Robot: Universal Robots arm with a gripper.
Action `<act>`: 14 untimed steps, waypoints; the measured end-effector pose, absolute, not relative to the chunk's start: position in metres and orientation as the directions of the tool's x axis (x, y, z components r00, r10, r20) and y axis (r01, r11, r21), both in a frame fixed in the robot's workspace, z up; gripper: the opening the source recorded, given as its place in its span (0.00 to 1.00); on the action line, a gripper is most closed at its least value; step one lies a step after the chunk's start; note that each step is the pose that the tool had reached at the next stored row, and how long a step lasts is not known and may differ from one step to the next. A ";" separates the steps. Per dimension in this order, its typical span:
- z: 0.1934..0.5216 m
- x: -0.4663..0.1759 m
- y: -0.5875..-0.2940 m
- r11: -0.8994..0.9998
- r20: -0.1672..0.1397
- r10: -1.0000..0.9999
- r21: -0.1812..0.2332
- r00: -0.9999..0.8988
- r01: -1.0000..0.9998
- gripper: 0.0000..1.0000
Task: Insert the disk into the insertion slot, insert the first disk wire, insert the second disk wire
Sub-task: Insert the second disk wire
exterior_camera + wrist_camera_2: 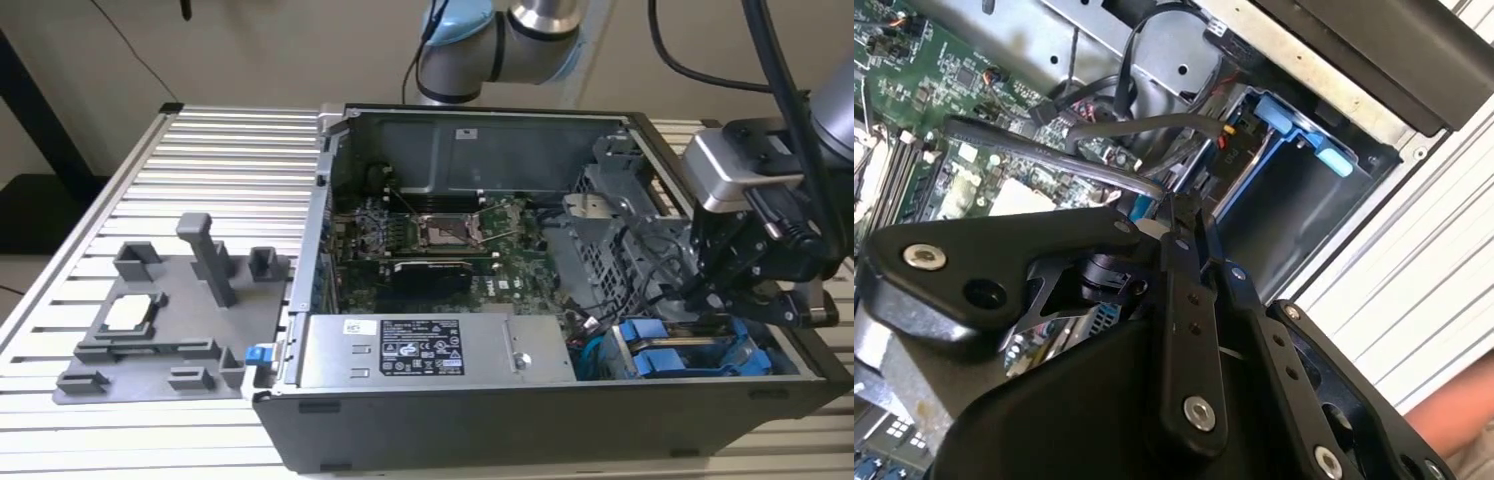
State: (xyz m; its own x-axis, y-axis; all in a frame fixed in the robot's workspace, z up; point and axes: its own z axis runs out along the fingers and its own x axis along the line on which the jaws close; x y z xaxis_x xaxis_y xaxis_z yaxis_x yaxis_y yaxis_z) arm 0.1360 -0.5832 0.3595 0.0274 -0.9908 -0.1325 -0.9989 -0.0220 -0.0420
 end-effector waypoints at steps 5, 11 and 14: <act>0.354 0.138 -0.585 -0.022 -0.133 -0.991 -0.038 0.027 -0.999 0.16; 0.350 0.139 -0.586 -0.017 -0.132 -0.991 -0.038 0.022 -0.999 0.16; 0.349 0.139 -0.586 -0.015 -0.133 -0.991 -0.038 0.020 -0.999 0.16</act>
State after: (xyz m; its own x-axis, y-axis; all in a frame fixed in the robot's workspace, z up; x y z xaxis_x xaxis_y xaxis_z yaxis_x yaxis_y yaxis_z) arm 0.1388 -0.5859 0.3488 0.0196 -0.9909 -0.1329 -0.9992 -0.0146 -0.0384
